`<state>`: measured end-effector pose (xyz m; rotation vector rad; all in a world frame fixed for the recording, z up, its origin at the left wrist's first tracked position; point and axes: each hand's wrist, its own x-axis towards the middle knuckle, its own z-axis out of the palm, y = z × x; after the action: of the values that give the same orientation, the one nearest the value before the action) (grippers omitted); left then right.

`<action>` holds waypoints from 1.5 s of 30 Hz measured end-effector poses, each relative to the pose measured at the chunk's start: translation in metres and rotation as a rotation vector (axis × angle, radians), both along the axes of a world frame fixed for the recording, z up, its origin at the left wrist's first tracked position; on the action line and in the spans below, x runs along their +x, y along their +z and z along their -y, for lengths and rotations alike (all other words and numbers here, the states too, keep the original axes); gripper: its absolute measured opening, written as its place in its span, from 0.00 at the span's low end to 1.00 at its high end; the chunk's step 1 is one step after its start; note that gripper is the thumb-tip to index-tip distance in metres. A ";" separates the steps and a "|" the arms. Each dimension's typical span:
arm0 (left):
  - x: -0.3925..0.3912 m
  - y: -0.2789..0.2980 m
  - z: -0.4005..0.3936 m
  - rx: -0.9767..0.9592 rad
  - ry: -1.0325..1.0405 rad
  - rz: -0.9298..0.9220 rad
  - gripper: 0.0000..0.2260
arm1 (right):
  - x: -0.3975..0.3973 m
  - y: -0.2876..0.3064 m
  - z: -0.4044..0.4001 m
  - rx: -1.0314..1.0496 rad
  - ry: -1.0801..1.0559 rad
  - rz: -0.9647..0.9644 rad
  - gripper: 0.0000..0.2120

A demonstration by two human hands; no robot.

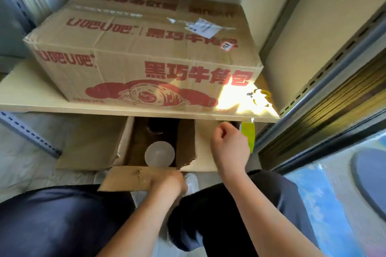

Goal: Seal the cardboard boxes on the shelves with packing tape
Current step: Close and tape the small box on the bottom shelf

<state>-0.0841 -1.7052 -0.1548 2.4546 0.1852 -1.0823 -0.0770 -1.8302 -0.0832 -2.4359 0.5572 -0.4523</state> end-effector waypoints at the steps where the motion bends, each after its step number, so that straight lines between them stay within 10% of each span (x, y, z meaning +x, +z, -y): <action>1: 0.007 0.011 0.020 -0.049 -0.055 0.050 0.10 | 0.000 0.008 0.025 0.066 -0.131 0.097 0.11; 10: 0.054 0.062 0.145 -0.857 0.511 0.049 0.33 | 0.039 -0.006 0.125 0.815 -0.127 -0.280 0.18; 18: 0.064 0.071 0.161 -0.576 0.351 0.186 0.20 | 0.062 -0.017 0.139 1.059 -0.120 -0.349 0.14; 25: 0.041 0.111 0.136 -0.545 0.321 0.511 0.20 | 0.050 0.046 0.109 0.704 0.043 -0.305 0.14; 34: -0.051 0.059 -0.025 -0.700 0.698 0.233 0.10 | -0.006 -0.036 -0.046 0.791 0.461 -0.400 0.15; 45: -0.082 -0.114 -0.118 -0.443 1.047 0.068 0.41 | 0.009 -0.151 -0.148 0.670 0.521 -0.558 0.13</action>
<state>-0.1665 -1.5872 -0.2692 1.5987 0.9568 -0.4798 -0.0677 -1.6822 -0.2342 -1.9092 0.2106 0.5642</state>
